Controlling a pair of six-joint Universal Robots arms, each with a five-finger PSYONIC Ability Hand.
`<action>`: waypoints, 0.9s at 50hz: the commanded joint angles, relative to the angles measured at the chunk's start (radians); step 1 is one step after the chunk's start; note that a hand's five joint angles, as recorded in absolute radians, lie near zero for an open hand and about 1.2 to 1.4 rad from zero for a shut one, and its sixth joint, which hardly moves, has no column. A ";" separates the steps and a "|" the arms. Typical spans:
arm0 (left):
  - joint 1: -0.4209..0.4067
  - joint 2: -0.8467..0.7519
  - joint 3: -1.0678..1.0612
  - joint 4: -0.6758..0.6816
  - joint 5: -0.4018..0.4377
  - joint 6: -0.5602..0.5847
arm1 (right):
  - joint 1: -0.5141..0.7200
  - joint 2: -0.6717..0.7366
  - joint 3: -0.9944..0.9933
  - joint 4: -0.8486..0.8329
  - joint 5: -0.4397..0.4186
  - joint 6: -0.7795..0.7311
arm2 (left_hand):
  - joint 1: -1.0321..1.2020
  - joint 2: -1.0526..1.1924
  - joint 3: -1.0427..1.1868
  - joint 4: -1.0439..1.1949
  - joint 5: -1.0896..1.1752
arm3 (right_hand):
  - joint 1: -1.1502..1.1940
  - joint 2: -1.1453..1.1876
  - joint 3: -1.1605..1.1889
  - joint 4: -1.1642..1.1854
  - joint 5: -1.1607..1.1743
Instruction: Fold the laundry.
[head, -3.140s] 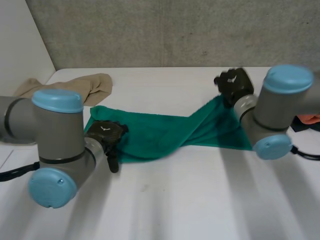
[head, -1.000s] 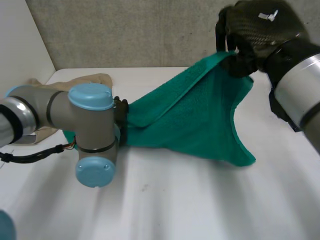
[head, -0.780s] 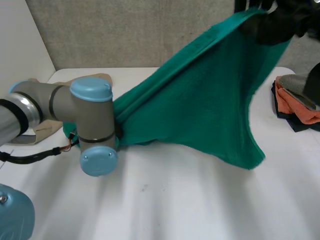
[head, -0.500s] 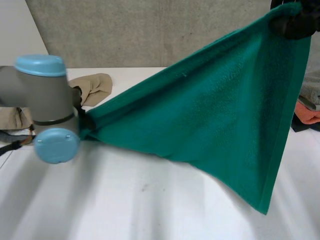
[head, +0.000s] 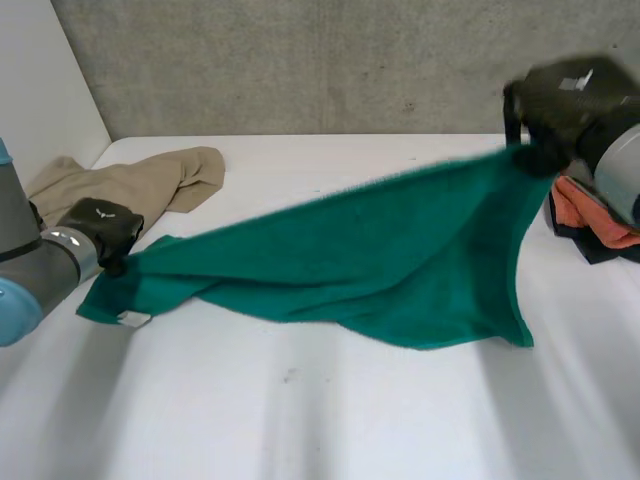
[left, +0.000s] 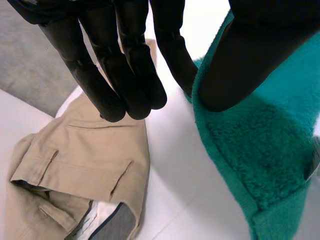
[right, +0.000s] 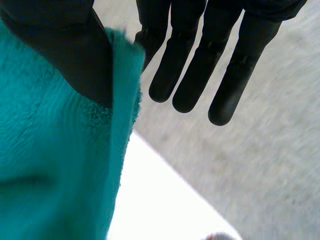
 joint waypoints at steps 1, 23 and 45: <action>0.026 -0.002 0.066 -0.154 0.051 0.193 | -0.006 0.133 -0.019 0.182 0.025 -0.282 | 0.214 0.203 0.211 0.203 0.243 | 0.243 0.214 0.207 0.196 0.218; -0.085 -0.309 1.044 0.069 -0.093 0.046 | 0.057 0.656 -0.824 -0.298 0.370 -0.262 | 0.214 0.203 0.211 0.203 0.243 | 0.243 0.214 0.207 0.196 0.218; -0.046 -0.174 0.683 0.356 -0.106 -0.250 | 0.066 0.467 -0.363 -0.707 0.246 -0.092 | 0.214 0.203 0.211 0.203 0.243 | 0.243 0.214 0.207 0.196 0.218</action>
